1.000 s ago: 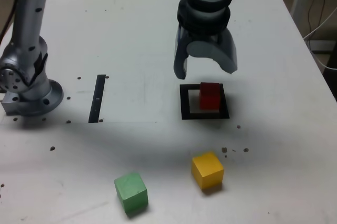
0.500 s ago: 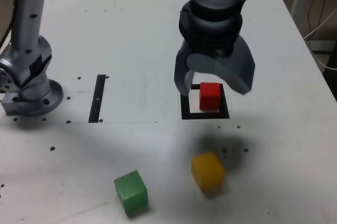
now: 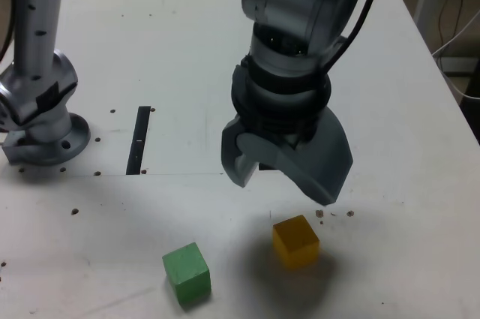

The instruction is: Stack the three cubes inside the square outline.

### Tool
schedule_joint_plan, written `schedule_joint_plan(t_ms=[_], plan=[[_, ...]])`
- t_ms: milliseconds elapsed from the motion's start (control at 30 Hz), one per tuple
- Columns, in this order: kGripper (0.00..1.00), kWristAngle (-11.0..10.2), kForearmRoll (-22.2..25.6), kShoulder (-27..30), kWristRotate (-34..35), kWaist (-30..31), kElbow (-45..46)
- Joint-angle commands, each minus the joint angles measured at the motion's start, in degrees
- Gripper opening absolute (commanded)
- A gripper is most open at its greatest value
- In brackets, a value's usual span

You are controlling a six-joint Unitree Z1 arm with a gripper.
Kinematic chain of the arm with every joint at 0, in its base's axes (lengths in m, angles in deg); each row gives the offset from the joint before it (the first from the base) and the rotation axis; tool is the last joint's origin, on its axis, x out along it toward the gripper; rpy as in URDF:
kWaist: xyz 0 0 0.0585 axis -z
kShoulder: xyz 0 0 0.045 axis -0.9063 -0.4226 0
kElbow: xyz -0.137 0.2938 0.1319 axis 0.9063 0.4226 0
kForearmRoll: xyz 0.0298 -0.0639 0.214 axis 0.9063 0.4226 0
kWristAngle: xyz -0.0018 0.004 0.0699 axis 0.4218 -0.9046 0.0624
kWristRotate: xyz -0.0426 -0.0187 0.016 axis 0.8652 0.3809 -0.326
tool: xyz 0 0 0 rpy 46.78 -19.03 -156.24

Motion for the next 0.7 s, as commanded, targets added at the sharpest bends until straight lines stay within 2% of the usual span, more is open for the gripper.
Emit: schedule_joint_plan(t_ms=[0,167,433,667], plan=[[0.99,0.5,-0.3,-0.6,-1.2,1.0,0.0],[0.99,0.3,-1.6,-1.7,-4.7,1.7,-0.4],[0.99,-2.2,-2.6,-2.5,-12.8,1.7,-0.2],[0.99,-3.4,-3.8,-2.2,-20.1,2.2,-0.1]])
